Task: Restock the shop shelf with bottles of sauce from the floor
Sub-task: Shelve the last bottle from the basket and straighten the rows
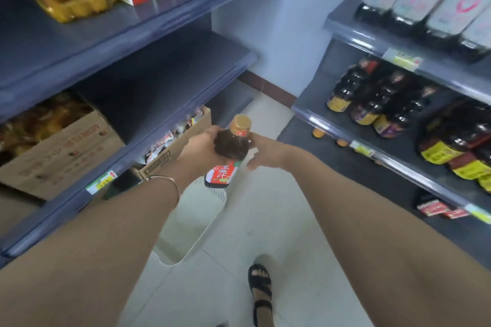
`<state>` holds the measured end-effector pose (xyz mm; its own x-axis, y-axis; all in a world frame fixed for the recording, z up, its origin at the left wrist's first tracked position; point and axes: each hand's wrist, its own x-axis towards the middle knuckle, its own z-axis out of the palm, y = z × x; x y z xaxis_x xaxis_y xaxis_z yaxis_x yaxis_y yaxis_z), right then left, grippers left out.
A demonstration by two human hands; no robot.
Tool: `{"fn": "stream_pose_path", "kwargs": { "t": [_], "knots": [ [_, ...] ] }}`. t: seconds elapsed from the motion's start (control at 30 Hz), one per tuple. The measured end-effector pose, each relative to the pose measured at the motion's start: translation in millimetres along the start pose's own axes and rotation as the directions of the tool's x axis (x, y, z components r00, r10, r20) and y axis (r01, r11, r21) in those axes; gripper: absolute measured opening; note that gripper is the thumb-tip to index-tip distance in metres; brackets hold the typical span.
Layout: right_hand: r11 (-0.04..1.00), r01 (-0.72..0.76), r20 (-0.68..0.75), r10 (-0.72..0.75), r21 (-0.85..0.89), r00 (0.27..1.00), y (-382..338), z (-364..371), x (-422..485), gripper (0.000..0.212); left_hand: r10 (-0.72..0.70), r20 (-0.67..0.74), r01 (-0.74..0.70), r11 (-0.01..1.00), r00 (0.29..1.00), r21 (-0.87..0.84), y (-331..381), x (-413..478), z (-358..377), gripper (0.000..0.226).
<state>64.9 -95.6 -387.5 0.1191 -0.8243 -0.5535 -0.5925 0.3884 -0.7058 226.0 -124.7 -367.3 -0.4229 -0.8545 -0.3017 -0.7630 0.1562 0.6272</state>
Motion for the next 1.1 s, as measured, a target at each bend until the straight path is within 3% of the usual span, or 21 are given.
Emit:
{"fn": "stream_pose_path", "kwargs": {
  "t": [0.1,0.2,0.4,0.53,0.63,0.77,0.9,1.1],
  "knots": [
    [0.979,0.064,-0.146,-0.036,0.192,0.989,21,-23,-49,0.069,0.11,0.073,-0.112,0.994,0.991,0.017,66,-9,10,0.061],
    [0.972,0.071,-0.278,-0.006,0.224,0.96,40,-53,-88,0.057,0.153,0.093,-0.151,0.988,0.984,-0.028,118,-11,28,0.059],
    [0.885,0.155,-0.474,0.082,0.44,0.877,109,-138,-210,0.061,0.38,0.274,-0.355,0.925,0.883,-0.137,262,-17,87,0.071],
    [0.805,0.192,-0.559,0.197,0.562,0.805,171,-203,-301,0.056,0.472,0.315,-0.5,0.866,0.824,0.011,359,-11,144,0.047],
    [0.774,0.257,-0.653,0.251,0.579,0.715,216,-245,-365,0.056,0.544,0.293,-0.577,0.817,0.786,0.03,435,-16,186,0.028],
    [0.74,0.305,-0.723,0.339,0.6,0.602,262,-286,-431,0.039,0.617,0.28,-0.66,0.747,0.735,0.086,513,-28,227,0.024],
    [0.73,0.35,-0.781,0.397,0.587,0.482,297,-319,-475,0.047,0.654,0.308,-0.713,0.686,0.691,0.145,564,-26,253,0.02],
    [0.759,0.385,-0.836,0.375,0.525,0.401,335,-377,-507,0.043,0.699,0.357,-0.772,0.623,0.62,0.122,629,-7,285,0.025]
  ]
}}
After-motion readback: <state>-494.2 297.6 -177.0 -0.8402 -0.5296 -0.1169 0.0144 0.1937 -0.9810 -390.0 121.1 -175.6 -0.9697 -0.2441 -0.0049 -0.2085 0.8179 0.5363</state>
